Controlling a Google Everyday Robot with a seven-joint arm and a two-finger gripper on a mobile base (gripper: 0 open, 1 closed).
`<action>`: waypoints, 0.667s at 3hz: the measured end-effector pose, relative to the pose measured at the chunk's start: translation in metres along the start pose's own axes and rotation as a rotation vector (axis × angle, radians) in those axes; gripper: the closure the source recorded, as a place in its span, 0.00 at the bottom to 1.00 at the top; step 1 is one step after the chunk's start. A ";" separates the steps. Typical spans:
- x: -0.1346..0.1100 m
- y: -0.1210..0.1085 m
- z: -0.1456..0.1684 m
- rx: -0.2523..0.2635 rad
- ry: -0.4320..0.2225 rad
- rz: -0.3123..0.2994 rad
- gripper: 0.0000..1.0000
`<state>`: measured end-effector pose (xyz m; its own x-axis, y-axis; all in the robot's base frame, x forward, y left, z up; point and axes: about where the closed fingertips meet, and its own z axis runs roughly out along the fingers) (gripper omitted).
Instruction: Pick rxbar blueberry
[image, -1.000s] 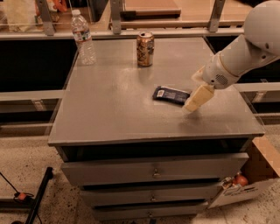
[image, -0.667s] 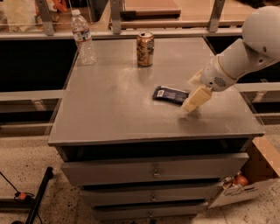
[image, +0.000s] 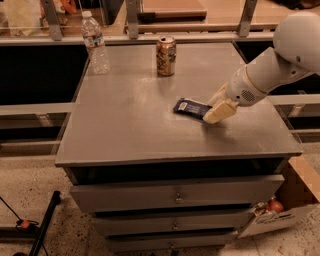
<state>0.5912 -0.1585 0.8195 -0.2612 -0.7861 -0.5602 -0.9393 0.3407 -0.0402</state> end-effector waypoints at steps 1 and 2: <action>0.000 0.001 0.001 -0.001 0.002 -0.006 0.85; -0.002 0.002 -0.003 0.004 -0.008 -0.011 1.00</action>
Offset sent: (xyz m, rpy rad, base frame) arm -0.0043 -0.0037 0.0125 0.0132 -0.0304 0.0021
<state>0.5888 -0.1577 0.8230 -0.2492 -0.7856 -0.5663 -0.9413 0.3341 -0.0493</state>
